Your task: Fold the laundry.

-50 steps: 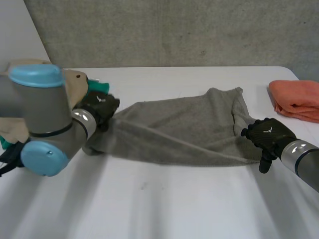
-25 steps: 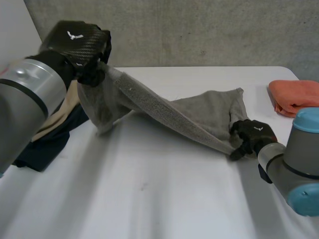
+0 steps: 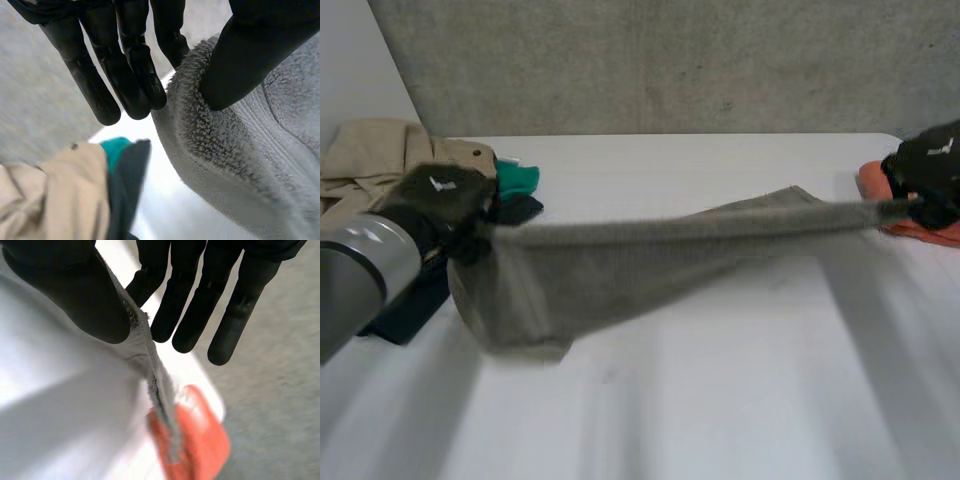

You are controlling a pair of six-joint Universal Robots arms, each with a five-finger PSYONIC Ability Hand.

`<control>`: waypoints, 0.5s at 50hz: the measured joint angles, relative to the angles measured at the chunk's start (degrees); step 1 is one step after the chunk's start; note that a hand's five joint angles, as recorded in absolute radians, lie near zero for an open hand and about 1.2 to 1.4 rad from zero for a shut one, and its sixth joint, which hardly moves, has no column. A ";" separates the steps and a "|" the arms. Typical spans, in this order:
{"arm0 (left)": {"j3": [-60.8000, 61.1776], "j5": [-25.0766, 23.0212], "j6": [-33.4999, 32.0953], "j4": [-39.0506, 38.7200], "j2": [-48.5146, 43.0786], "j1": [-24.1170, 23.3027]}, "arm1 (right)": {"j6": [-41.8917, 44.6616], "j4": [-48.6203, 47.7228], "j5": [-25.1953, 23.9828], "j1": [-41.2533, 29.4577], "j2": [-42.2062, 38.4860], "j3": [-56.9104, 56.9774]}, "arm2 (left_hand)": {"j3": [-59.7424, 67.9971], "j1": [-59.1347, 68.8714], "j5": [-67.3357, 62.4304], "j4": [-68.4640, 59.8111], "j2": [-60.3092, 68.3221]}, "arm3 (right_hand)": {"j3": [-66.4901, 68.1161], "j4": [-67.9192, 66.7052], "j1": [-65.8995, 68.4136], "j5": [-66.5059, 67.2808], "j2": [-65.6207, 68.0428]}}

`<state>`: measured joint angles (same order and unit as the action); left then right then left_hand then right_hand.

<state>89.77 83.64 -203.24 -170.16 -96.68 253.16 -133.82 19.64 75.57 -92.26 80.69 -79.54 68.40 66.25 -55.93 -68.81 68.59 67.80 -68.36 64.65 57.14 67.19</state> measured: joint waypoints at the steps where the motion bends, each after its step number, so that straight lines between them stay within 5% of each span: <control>1: -0.23 -0.20 -0.45 -0.44 -1.73 0.01 | 1.50 2.17 -0.46 0.08 -1.19 0.95 | 0.00 0.00 0.00 0.00 0.00 | 0.00 0.00 0.00 0.24 0.00; 7: -6.91 0.43 -1.46 -5.01 -12.03 -0.93 | 8.65 6.65 0.99 -1.93 -11.00 7.06 | 0.00 0.00 0.00 0.00 0.00 | 0.00 -0.01 0.00 0.64 0.00; 12: -18.46 2.69 -1.38 -11.72 -19.31 -1.59 | 9.21 0.97 5.66 -3.95 -19.86 16.73 | 0.00 0.00 0.00 -0.01 0.02 | 0.11 -0.06 0.07 1.13 0.00; 18: -34.84 6.54 -0.26 -27.15 -23.80 -1.64 | -0.59 -21.46 10.13 -4.94 -25.86 31.96 | 0.02 0.00 0.00 -0.02 0.05 | 0.14 -0.08 1.49 1.79 0.00; 25: -37.25 7.50 1.52 -41.88 -21.20 -1.72 | -12.59 -45.58 9.99 -4.46 -23.10 32.62 | 0.02 0.00 0.00 -0.02 0.05 | 0.16 -0.08 1.49 2.12 0.00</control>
<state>52.52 91.13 -201.72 -212.05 -117.88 251.44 -146.41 -25.94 85.56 -96.72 57.59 -46.92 68.42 66.25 -55.93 -68.83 68.64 67.97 -68.44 66.14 59.26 67.19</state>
